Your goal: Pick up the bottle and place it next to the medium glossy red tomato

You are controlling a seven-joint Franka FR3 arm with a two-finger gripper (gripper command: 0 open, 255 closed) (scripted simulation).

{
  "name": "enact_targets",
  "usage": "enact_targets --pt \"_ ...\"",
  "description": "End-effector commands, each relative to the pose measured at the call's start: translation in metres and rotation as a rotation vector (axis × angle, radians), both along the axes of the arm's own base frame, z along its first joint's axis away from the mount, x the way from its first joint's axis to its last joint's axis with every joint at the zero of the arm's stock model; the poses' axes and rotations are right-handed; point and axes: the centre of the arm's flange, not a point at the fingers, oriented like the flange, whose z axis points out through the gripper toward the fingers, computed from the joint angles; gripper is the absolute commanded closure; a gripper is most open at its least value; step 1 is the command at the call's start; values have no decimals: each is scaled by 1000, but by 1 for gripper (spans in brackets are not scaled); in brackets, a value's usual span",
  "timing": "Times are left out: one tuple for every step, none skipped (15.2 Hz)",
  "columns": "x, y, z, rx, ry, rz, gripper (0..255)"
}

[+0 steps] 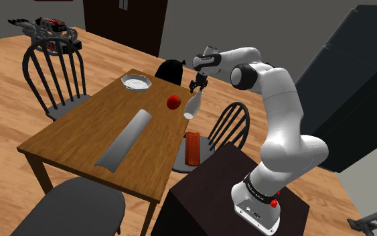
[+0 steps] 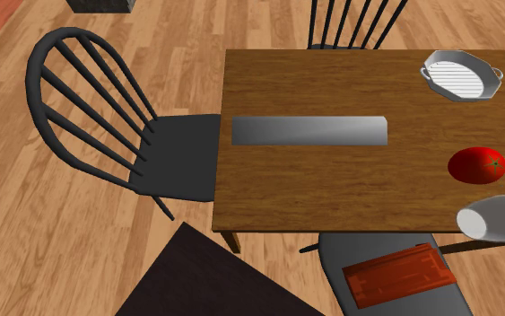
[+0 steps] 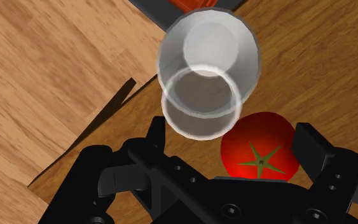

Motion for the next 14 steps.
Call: enact_targets --pt "0 0 0 0 0 0 0" --pt "0 0 0 0 0 0 0" --pt "0 0 13 0 0 0 0" --pt "-1 1 26 0 0 0 0" --pt "-2 1 40 0 0 0 0" --pt "-2 1 50 0 0 0 0" --pt "-2 1 50 0 0 0 0" --pt "-2 1 50 0 0 0 0" --pt "-2 1 50 0 0 0 0" --pt "-2 1 50 0 0 0 0" --pt "-2 1 50 0 0 0 0" --pt "-2 1 50 0 0 0 0" --pt "-2 1 50 0 0 0 0" --pt "-2 1 50 0 0 0 0"
